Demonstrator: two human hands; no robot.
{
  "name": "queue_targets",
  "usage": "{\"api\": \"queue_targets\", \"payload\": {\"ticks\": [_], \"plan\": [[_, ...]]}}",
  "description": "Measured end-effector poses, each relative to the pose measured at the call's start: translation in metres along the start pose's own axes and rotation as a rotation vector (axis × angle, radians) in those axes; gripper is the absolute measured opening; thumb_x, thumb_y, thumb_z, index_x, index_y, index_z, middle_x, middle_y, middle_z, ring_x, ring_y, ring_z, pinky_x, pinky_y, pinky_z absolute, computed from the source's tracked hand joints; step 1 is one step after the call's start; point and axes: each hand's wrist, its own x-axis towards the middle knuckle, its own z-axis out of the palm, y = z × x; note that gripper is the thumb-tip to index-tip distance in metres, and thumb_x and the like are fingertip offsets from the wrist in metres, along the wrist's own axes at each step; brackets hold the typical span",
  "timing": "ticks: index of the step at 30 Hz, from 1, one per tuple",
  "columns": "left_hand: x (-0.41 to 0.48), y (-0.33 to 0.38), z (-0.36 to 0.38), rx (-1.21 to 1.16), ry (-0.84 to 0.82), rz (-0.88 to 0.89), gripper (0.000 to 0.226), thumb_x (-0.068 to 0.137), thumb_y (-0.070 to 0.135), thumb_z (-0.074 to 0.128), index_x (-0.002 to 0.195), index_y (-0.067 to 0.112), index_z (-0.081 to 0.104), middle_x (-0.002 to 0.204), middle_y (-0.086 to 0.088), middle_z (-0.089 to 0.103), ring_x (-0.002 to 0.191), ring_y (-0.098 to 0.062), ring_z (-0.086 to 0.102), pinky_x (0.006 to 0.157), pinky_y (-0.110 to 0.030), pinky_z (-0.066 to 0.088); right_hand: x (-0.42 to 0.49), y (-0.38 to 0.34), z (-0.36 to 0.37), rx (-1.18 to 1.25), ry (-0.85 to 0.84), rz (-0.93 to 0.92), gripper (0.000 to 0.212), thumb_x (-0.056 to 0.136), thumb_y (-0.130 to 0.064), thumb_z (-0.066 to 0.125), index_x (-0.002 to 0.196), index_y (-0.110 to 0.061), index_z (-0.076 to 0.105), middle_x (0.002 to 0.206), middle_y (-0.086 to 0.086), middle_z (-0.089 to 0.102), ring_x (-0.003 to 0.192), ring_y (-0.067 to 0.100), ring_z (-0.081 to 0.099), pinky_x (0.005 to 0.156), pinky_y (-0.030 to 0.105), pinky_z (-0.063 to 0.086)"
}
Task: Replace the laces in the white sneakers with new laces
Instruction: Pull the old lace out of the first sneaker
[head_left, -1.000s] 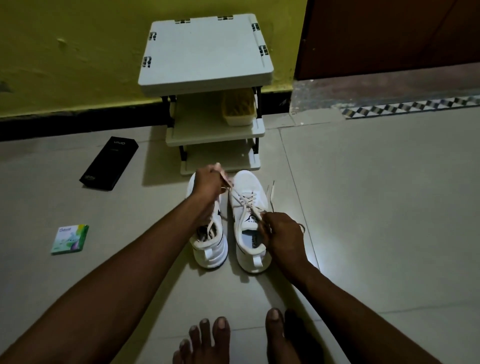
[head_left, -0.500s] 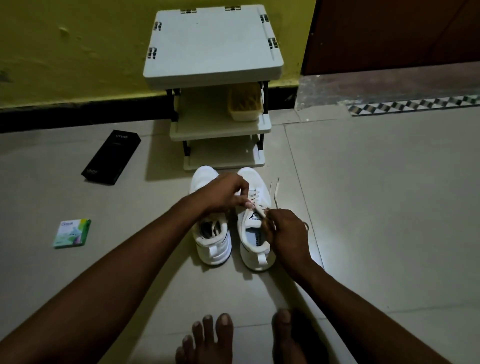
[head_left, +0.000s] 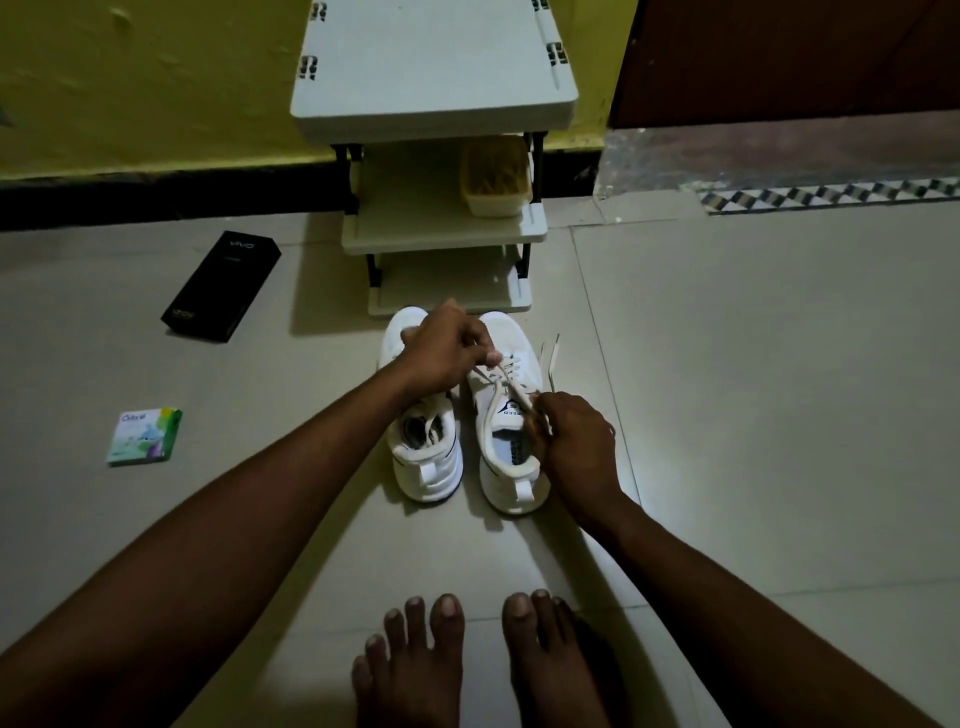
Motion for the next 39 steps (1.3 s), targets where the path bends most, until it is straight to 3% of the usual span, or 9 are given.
{"api": "queue_targets", "payload": {"ticks": [4, 9, 15, 21, 25, 29, 31, 33, 39], "plan": [[-0.01, 0.012, 0.02, -0.588, -0.016, -0.163, 0.024, 0.104, 0.006, 0.053, 0.08, 0.004, 0.056, 0.082, -0.012, 0.072, 0.077, -0.024, 0.075, 0.076, -0.04, 0.062, -0.001, 0.0, 0.0, 0.013, 0.012, 0.006, 0.007, 0.09, -0.016, 0.066, 0.085, -0.012, 0.065, 0.081, 0.004, 0.064, 0.072, 0.019, 0.051, 0.056, 0.028, 0.029], [0.0, 0.021, 0.01, -0.977, 0.032, -0.272, 0.028, 0.11, 0.011, 0.031, 0.086, 0.019, 0.044, 0.063, 0.0, 0.036, 0.046, -0.01, 0.031, 0.052, -0.028, 0.042, 0.001, 0.001, 0.001, -0.006, -0.022, 0.005, 0.009, 0.089, -0.017, 0.064, 0.082, -0.013, 0.061, 0.079, 0.004, 0.061, 0.074, 0.024, 0.054, 0.056, 0.033, 0.037], [0.005, 0.011, -0.012, 0.274, -0.201, 0.285, 0.016, 0.101, 0.034, 0.06, 0.095, 0.019, 0.064, 0.094, 0.006, 0.05, 0.084, -0.011, 0.047, 0.073, -0.028, 0.033, 0.001, 0.001, 0.002, -0.043, -0.019, 0.002, 0.008, 0.088, -0.016, 0.065, 0.081, -0.013, 0.061, 0.078, 0.003, 0.061, 0.074, 0.025, 0.056, 0.055, 0.035, 0.041], [0.011, 0.009, -0.009, 0.547, -0.243, 0.396, 0.017, 0.084, 0.004, 0.076, 0.1, -0.001, 0.073, 0.124, -0.024, 0.053, 0.12, -0.039, 0.047, 0.101, -0.037, 0.038, 0.001, 0.001, 0.003, -0.037, -0.008, -0.001, 0.007, 0.087, -0.016, 0.065, 0.082, -0.013, 0.061, 0.079, 0.002, 0.061, 0.075, 0.024, 0.055, 0.056, 0.036, 0.043], [0.01, 0.005, -0.004, 0.194, -0.05, 0.274, 0.016, 0.089, 0.003, 0.069, 0.081, 0.017, 0.064, 0.106, 0.0, 0.067, 0.108, -0.02, 0.06, 0.107, -0.047, 0.041, 0.0, 0.002, 0.004, 0.003, 0.0, 0.017, 0.009, 0.088, -0.018, 0.064, 0.082, -0.014, 0.06, 0.079, 0.002, 0.061, 0.074, 0.024, 0.055, 0.056, 0.037, 0.044], [-0.002, 0.003, 0.006, -0.509, 0.068, -0.006, 0.016, 0.101, -0.002, 0.049, 0.086, 0.002, 0.054, 0.084, -0.01, 0.072, 0.082, -0.026, 0.072, 0.078, -0.04, 0.059, -0.002, 0.003, 0.003, 0.016, 0.013, 0.021, 0.009, 0.09, -0.019, 0.064, 0.083, -0.015, 0.061, 0.08, 0.002, 0.061, 0.075, 0.023, 0.055, 0.057, 0.034, 0.038], [-0.002, 0.007, 0.001, -0.962, 0.156, -0.186, 0.026, 0.1, -0.006, 0.038, 0.082, 0.008, 0.051, 0.07, -0.008, 0.057, 0.059, -0.022, 0.059, 0.061, -0.036, 0.057, -0.004, 0.002, 0.005, 0.012, -0.001, 0.019, 0.007, 0.09, -0.02, 0.064, 0.086, -0.015, 0.062, 0.082, 0.003, 0.062, 0.077, 0.024, 0.056, 0.058, 0.033, 0.039], [0.002, 0.008, -0.01, -1.102, 0.162, -0.206, 0.03, 0.101, 0.002, 0.033, 0.079, 0.014, 0.049, 0.064, -0.002, 0.045, 0.049, -0.012, 0.038, 0.046, -0.026, 0.038, -0.003, 0.003, 0.005, 0.009, 0.001, 0.017, 0.006, 0.09, -0.02, 0.065, 0.089, -0.014, 0.063, 0.084, 0.003, 0.063, 0.079, 0.024, 0.057, 0.058, 0.033, 0.039], [0.001, 0.002, -0.013, 0.467, -0.206, 0.434, 0.02, 0.095, 0.041, 0.066, 0.093, 0.021, 0.069, 0.091, 0.01, 0.05, 0.087, -0.011, 0.049, 0.071, -0.032, 0.043, 0.0, 0.003, 0.005, 0.0, -0.006, 0.024, 0.006, 0.09, -0.021, 0.064, 0.088, -0.015, 0.064, 0.085, 0.003, 0.064, 0.08, 0.026, 0.059, 0.059, 0.035, 0.044]]}}
